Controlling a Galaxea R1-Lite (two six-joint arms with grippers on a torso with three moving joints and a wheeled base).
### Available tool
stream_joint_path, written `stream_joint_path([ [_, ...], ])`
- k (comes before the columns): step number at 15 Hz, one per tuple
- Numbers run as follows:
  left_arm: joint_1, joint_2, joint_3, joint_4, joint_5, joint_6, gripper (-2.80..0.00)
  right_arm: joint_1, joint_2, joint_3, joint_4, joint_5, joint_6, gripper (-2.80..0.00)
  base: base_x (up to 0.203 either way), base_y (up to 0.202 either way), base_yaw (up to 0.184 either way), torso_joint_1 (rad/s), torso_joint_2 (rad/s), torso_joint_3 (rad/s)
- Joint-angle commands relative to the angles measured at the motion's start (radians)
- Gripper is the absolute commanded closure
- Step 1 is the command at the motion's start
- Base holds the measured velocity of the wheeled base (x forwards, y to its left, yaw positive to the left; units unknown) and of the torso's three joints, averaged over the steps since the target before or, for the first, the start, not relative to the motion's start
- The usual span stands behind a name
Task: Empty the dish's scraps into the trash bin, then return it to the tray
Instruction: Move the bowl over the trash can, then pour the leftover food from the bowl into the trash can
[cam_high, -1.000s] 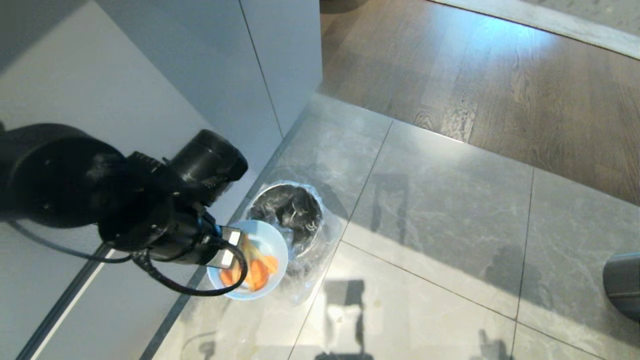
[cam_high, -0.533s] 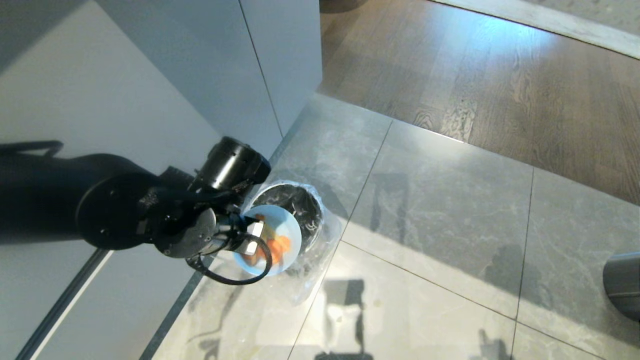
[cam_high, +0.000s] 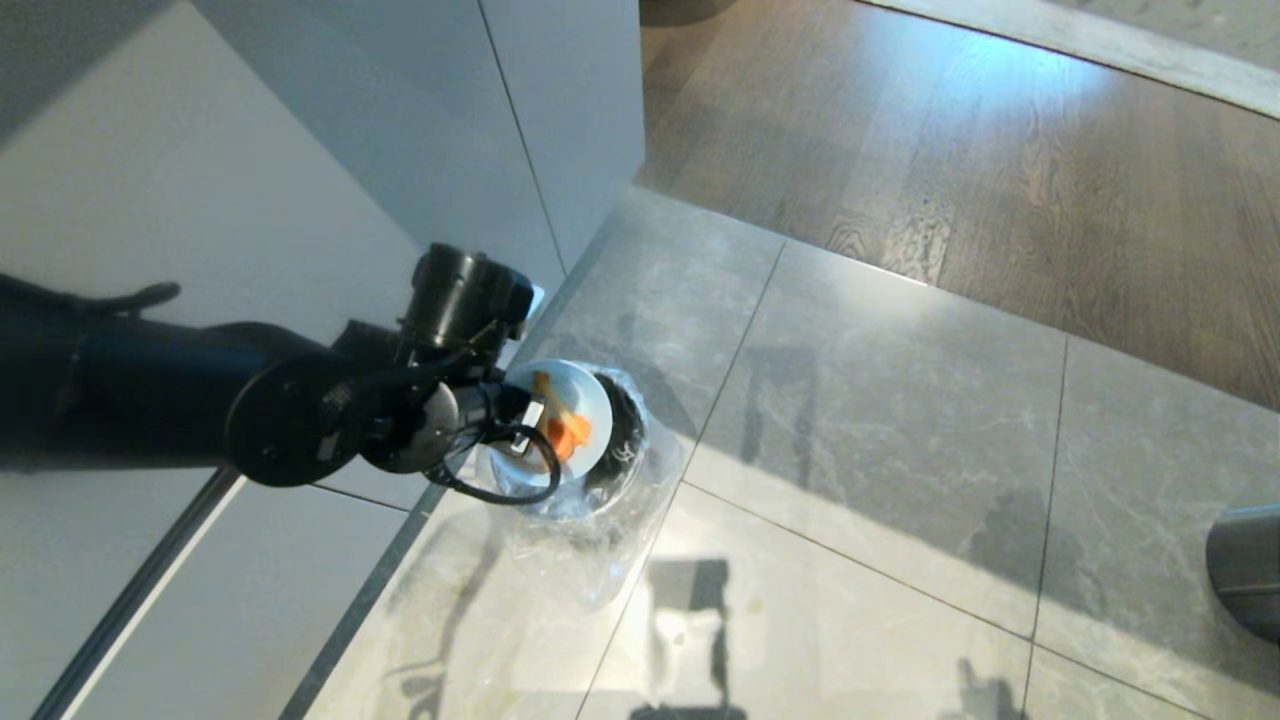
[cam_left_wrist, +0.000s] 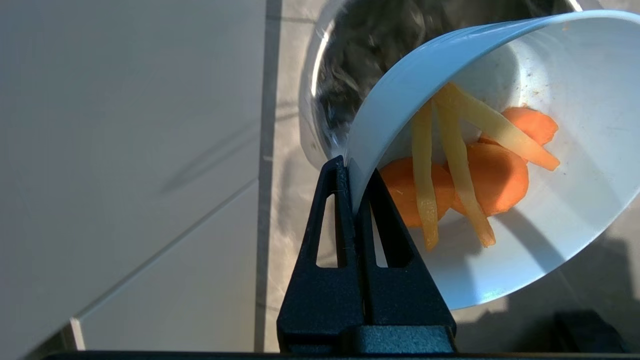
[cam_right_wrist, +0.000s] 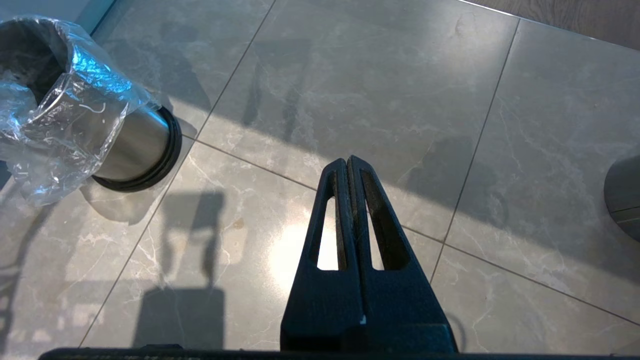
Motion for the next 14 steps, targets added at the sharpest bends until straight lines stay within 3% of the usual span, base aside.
stream_joint_path([
  [1, 0.015, 0.02, 0.004, -0.063, 0.002, 0.022, 0.0, 0.0, 0.0, 0.0, 0.0, 0.0, 0.0, 0.0, 0.0, 0.0, 0.0, 0.0, 0.0, 0.0],
  [6, 0.048, 0.076, 0.085, -0.403, -0.003, 0.074, 0.0, 0.0, 0.0, 0.0, 0.0, 0.0, 0.0, 0.0, 0.0, 0.0, 0.0, 0.0, 0.0, 0.0],
  [14, 0.078, 0.116, 0.205, -0.731, -0.007, 0.081, 0.0, 0.0, 0.0, 0.0, 0.0, 0.0, 0.0, 0.0, 0.0, 0.0, 0.0, 0.0, 0.0, 0.0],
])
